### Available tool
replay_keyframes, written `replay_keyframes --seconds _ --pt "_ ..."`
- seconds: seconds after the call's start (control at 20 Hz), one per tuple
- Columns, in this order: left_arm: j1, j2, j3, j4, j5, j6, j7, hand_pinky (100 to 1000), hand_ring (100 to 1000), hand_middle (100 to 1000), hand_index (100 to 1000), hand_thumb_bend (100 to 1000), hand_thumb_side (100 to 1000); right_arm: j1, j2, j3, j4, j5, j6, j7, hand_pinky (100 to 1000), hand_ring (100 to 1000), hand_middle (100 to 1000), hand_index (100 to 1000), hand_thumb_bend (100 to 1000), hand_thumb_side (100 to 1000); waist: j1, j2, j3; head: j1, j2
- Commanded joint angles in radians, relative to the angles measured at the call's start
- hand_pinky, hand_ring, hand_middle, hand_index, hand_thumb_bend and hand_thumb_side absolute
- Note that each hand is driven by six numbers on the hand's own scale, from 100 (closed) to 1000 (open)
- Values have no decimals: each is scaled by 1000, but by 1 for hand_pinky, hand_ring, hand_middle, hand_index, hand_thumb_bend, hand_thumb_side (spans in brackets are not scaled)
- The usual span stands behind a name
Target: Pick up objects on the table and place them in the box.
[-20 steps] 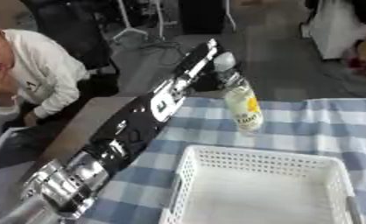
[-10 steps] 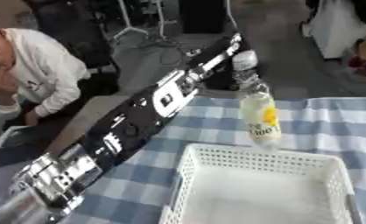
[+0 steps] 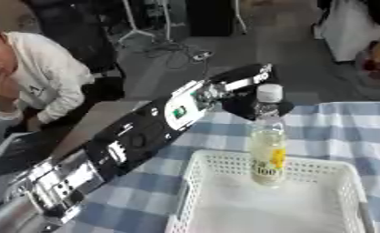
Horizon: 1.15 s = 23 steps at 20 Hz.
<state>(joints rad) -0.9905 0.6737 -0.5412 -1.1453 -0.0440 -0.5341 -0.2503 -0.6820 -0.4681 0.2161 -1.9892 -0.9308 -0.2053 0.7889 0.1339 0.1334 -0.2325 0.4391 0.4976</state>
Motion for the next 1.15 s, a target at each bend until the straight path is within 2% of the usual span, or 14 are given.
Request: replay_keyframes --seconds 0.05,0.15,0.2,0.35,0.45,0.55,0.65,0.85,1.0,1.15 --pt "-18 40 8 -3 16 -5 -65 600 547 800 827 398 960 -12 -23 -8 -11 -5 1 2 786 705 790 898 100 1000 -5 -20 1 4 5" --pt "-12 46 19 -3 -14 8 -118 879 765 934 922 598 975 -12 -23 -10 -11 -6 2 1 786 706 790 898 100 1000 -6 -21 2 3 8" --pt "-10 49 28 -5 -25 14 -136 947 803 958 943 667 974 -11 -24 -11 -11 -6 2 0 786 706 790 898 100 1000 -6 -21 2 2 10" --pt "-3 60 50 -17 -50 25 -167 1000 859 1000 985 826 945 -10 -26 -12 -11 -6 2 -1 787 706 791 899 100 1000 -5 -22 3 0 14" --pt "6 69 66 -31 -65 31 -171 1000 850 1000 983 828 928 -9 -26 -12 -11 -5 3 -1 787 706 791 899 100 1000 -5 -22 4 -1 16" --pt "31 86 99 -53 -69 38 -136 937 804 990 968 766 944 -9 -27 -15 -11 -5 2 -4 786 707 791 898 100 1000 -4 -22 5 -3 18" --pt "80 111 147 -85 -51 63 -63 850 753 971 946 725 925 -9 -29 -18 -11 -5 2 -9 785 707 791 898 100 1000 -3 -22 7 -7 20" --pt "237 143 271 -196 24 153 157 639 613 905 878 557 920 0 -33 -30 -11 2 -2 -23 786 707 791 899 100 1000 -10 -20 18 -28 23" --pt "358 106 360 -320 111 209 357 555 566 865 832 502 905 27 -41 -48 -11 16 -14 -41 786 706 791 900 100 1000 -26 -23 36 -42 45" --pt "450 18 441 -459 131 235 523 553 574 853 822 474 907 64 -52 -68 -11 37 -32 -64 787 705 791 900 100 1000 -46 -31 58 -46 72"
